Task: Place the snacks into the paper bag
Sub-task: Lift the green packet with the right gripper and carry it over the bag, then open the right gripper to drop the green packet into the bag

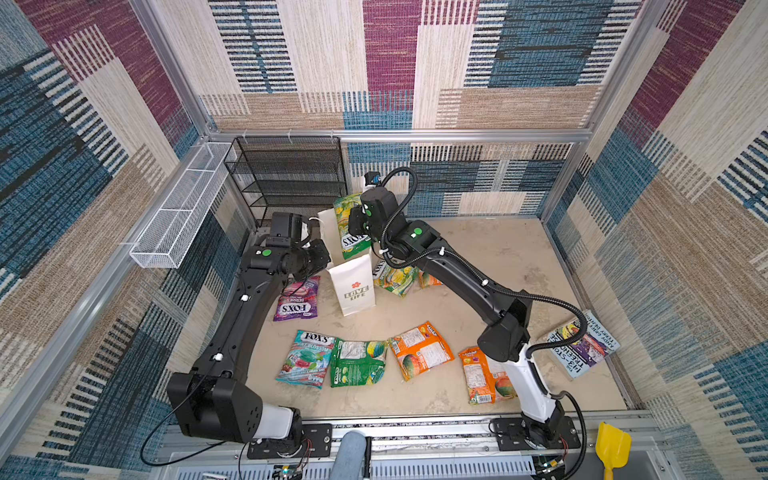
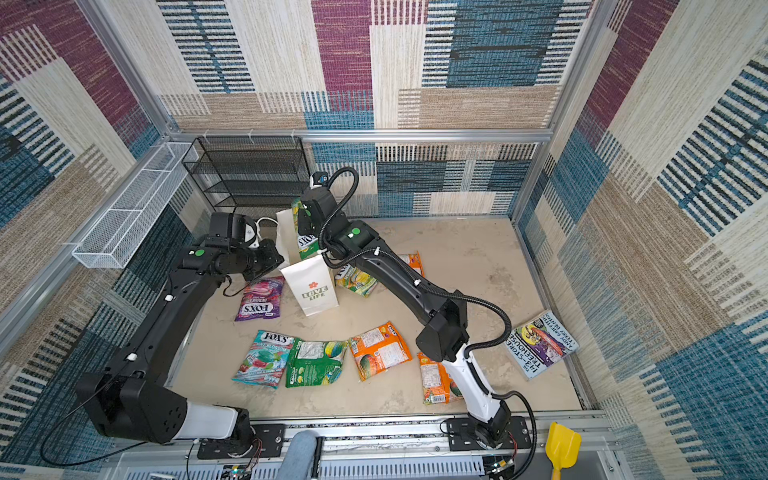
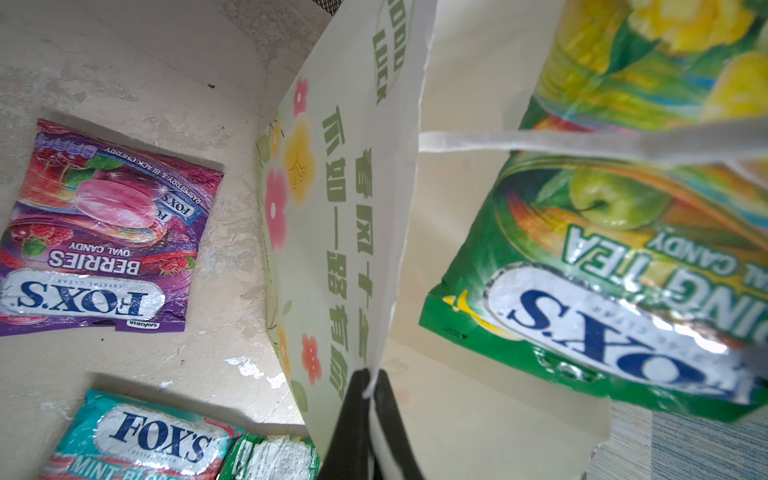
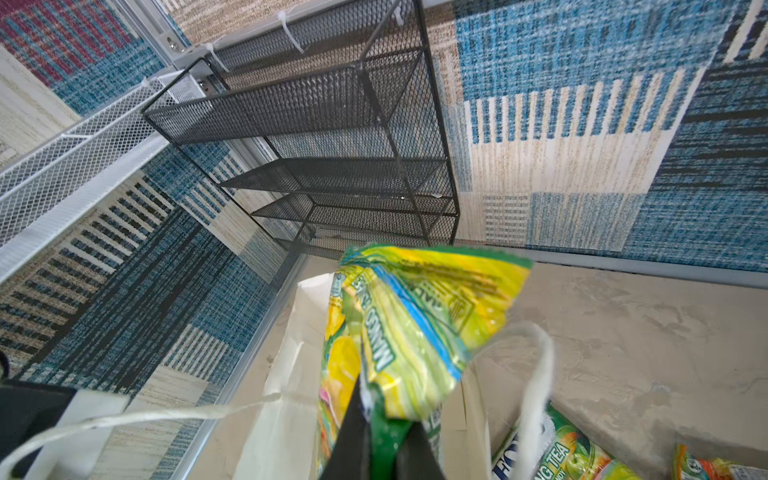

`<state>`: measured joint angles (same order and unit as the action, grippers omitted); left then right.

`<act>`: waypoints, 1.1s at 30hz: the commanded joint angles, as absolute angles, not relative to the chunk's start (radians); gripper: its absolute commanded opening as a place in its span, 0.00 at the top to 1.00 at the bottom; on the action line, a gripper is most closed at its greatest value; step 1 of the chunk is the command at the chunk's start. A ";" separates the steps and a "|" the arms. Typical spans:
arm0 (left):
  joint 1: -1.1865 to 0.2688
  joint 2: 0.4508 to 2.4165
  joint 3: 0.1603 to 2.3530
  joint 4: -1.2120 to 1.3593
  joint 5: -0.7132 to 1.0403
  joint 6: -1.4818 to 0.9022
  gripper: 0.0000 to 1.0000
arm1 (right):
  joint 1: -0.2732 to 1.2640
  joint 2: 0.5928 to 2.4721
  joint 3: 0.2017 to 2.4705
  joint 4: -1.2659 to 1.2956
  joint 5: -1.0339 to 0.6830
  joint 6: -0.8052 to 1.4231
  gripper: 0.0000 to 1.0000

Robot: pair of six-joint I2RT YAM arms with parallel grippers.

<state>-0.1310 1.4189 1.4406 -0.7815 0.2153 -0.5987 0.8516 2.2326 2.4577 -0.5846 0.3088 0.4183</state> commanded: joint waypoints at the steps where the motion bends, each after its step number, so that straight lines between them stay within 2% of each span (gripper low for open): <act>1: -0.126 1.421 1.439 -0.747 0.230 -0.606 1.00 | 0.859 2.232 2.456 -0.571 0.315 0.415 0.98; 6: -0.121 1.425 1.440 -0.744 0.239 -0.604 1.00 | 0.873 2.242 2.444 -0.567 0.282 0.412 0.93; 13: -0.121 1.431 1.442 -0.742 0.249 -0.600 1.00 | 0.875 2.252 2.465 -0.533 0.170 0.388 0.65; 20: -0.118 1.441 1.439 -0.743 0.244 -0.596 1.00 | 0.876 2.197 2.503 -0.525 0.079 0.353 0.44; 25: -0.114 1.449 1.443 -0.750 0.246 -0.597 1.00 | 0.875 2.066 2.471 -0.544 0.080 0.289 0.20; 28: -0.110 1.454 1.450 -0.759 0.251 -0.594 1.00 | 0.874 1.956 2.373 -0.550 0.123 0.249 0.13; 33: -0.106 1.458 1.463 -0.774 0.253 -0.586 1.00 | 0.844 1.688 2.033 -0.478 0.243 0.217 0.06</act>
